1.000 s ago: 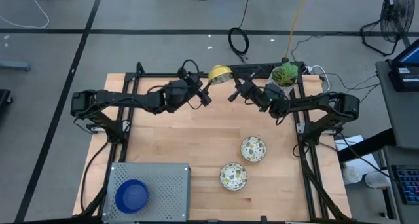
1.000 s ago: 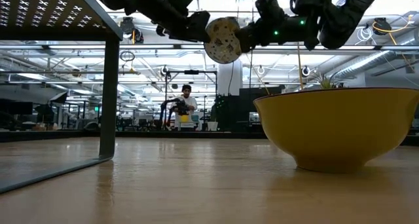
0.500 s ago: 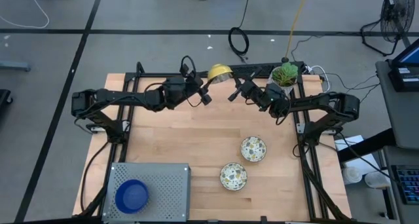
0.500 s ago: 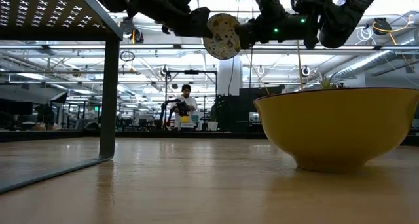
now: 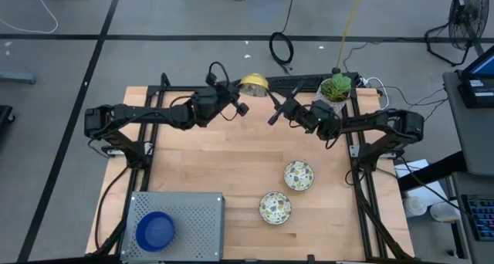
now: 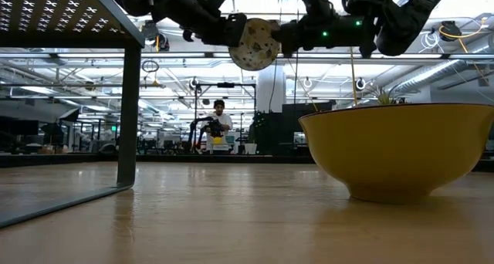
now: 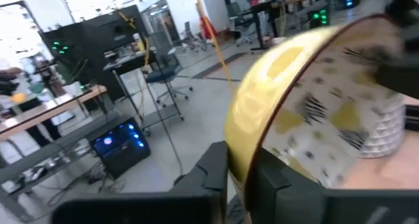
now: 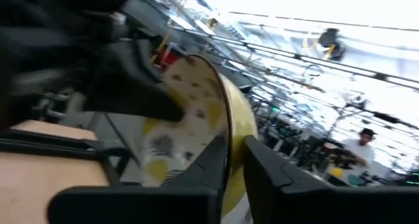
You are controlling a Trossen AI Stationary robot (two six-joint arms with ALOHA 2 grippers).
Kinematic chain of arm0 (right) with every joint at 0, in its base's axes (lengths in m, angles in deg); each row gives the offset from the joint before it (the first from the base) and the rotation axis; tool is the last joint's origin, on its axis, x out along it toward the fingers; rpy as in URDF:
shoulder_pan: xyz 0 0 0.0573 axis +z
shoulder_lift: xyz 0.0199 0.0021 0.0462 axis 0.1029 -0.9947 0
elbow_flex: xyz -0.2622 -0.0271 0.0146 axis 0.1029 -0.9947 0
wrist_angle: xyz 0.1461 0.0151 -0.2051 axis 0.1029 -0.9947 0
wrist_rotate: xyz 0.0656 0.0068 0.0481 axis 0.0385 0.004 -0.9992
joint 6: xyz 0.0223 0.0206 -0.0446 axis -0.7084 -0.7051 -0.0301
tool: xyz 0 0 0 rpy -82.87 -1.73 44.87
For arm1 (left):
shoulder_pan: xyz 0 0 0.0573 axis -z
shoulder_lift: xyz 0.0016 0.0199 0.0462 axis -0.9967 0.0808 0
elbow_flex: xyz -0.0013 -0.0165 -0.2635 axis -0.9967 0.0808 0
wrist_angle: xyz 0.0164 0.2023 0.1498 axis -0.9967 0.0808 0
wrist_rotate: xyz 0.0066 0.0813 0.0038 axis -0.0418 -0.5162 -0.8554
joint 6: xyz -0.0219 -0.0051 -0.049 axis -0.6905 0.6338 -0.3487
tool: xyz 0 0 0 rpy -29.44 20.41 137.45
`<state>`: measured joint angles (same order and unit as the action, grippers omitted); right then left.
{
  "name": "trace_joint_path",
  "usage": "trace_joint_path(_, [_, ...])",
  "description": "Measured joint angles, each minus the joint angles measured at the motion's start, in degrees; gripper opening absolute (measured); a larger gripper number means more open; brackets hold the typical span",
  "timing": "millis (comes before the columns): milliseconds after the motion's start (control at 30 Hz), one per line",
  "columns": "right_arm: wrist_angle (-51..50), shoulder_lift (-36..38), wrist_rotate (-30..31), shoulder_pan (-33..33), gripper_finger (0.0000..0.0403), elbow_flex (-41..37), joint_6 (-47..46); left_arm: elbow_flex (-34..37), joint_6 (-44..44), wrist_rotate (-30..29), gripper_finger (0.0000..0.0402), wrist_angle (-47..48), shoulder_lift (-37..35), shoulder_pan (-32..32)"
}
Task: Pick & Place Mini bowls
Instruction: Put the top white patterned bowl on the shelf
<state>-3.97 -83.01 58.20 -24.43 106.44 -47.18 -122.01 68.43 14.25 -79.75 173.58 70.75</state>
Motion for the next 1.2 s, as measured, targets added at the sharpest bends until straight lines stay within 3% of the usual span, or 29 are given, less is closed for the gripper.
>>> trace_joint_path(333, [-7.0,0.4,1.7,1.5,0.0157,0.0,-2.0,0.0,5.4,-4.1,0.0012,0.8,-1.6,0.6])
trace_joint_path(500, [-9.3,0.4,8.2,2.7,0.0204,-0.2,0.0,-1.6,7.7,-8.4,0.0011,5.9,-6.1,2.2])
trace_joint_path(667, [-10.1,0.4,9.7,2.6,0.0222,-0.2,0.0,-8.2,0.3,-7.6,0.0011,27.2,-11.1,4.2])
trace_joint_path(900, [-10.2,0.4,9.7,1.0,0.0215,-0.2,-0.1,-27.7,-14.7,-3.8,0.0011,68.4,-11.7,9.1])
trace_joint_path(1033, [-10.2,0.4,9.5,0.1,0.0211,-0.2,-1.1,-37.7,-26.5,6.5,0.0011,85.9,-11.6,10.7])
trace_joint_path(1200, [-10.2,0.4,9.1,-1.0,0.0210,-0.2,-3.7,-42.2,-33.4,29.0,0.0011,99.7,-11.4,12.2])
